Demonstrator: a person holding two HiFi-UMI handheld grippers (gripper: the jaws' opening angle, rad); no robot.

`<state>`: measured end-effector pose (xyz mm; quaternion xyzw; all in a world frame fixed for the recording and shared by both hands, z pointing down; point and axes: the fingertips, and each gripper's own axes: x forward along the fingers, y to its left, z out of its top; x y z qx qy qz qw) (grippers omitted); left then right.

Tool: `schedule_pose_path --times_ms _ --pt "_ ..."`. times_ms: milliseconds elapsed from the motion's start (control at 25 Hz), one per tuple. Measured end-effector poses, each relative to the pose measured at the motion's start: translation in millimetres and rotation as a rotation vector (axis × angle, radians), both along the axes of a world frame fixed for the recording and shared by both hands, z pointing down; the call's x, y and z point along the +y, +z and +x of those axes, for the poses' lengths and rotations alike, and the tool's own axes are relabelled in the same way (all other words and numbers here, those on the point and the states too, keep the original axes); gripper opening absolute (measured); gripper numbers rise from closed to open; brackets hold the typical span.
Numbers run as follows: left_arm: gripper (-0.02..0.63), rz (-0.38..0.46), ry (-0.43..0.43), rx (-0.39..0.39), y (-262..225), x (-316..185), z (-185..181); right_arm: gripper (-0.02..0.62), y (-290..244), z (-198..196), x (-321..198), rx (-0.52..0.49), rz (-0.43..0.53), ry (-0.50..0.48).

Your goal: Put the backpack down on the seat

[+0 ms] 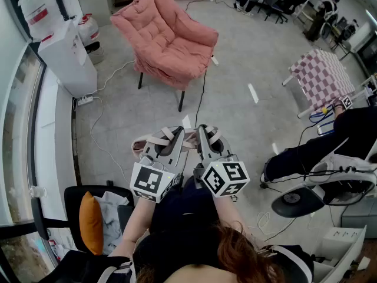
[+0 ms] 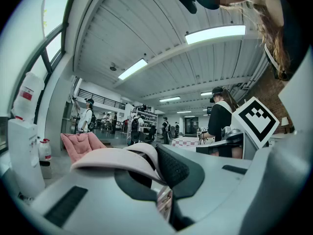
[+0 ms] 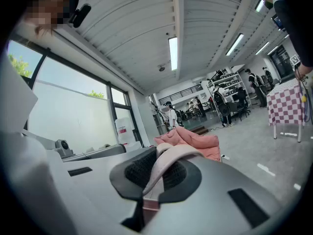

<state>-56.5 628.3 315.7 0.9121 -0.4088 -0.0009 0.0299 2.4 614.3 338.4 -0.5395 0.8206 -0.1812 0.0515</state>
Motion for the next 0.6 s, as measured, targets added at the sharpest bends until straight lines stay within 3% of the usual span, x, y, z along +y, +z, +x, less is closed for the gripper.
schedule_pose_path --times_ms 360,600 --pt "0.017 -0.024 0.014 0.000 10.3 17.0 -30.4 0.044 11.7 -30.5 14.9 -0.038 -0.038 -0.005" --pt "0.017 -0.033 0.018 0.000 12.5 6.6 -24.4 0.044 14.9 -24.4 5.2 -0.049 -0.057 -0.002"
